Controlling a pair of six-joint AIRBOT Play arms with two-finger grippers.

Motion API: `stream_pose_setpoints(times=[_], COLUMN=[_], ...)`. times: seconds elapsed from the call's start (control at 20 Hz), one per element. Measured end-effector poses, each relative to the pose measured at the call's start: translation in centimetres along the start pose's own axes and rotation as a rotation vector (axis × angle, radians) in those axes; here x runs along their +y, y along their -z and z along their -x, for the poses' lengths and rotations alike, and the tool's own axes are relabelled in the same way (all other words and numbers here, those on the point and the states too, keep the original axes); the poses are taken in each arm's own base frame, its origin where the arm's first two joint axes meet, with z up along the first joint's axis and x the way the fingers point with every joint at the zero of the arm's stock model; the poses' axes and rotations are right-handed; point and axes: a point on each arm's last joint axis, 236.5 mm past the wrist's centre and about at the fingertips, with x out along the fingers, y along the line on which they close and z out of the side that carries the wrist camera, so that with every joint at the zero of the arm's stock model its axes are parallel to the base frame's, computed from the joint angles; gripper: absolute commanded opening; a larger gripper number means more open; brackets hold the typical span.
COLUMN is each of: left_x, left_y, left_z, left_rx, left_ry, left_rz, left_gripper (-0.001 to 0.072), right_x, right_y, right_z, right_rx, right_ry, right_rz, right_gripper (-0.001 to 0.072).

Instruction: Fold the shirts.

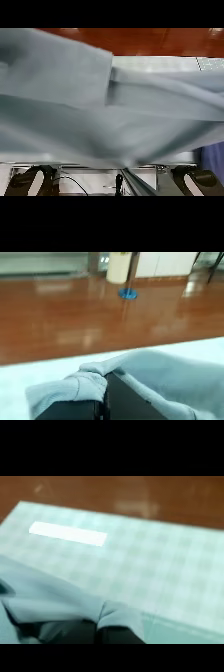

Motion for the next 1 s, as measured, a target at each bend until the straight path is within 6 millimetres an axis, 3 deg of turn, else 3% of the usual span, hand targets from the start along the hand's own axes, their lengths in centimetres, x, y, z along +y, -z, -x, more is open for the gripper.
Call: stream_pose_setpoints(times=[0.2, 0.35, 0.5, 0.65, 0.85, 0.9, 0.95, 1.0], left_x=[3.8, 6.5, 9.3, 11.4, 12.5, 12.5, 12.4, 12.3], left_y=[7.9, 14.6, 19.9, 23.7, 26.5, 26.8, 27.2, 27.3], left_z=[-5.5, -11.0, -16.7, -22.6, -29.4, -30.9, -32.0, -33.0], left_rx=[0.233, 0.39, 0.485, 0.532, 0.567, 0.568, 0.576, 0.578], left_ry=[-0.04, -0.049, -0.071, -0.087, -0.075, -0.066, -0.057, -0.047], left_rz=[0.115, 0.229, 0.332, 0.414, 0.491, 0.512, 0.53, 0.548], left_gripper=[0.0023, 0.0023, 0.0023, 0.0024, 0.0024, 0.0044, 0.0273, 0.0711], right_x=[-3.1, -6.2, -9.2, -12.2, -15.4, -16.0, -16.5, -17.1], right_y=[3.9, 6.8, 8.5, 9.1, 8.5, 8.2, 7.9, 7.5], right_z=[-6.8, -13.9, -21.5, -28.9, -37.8, -39.5, -41.0, -42.3], right_rx=[0.157, 0.257, 0.317, 0.338, 0.334, 0.329, 0.321, 0.309], right_ry=[0.021, 0.041, 0.053, 0.069, 0.064, 0.055, 0.043, 0.026], right_rz=[-0.105, -0.189, -0.258, -0.328, -0.433, -0.47, -0.517, -0.567], right_gripper=[0.0025, 0.0025, 0.0025, 0.0025, 0.0027, 0.017, 0.0516, 0.0633])
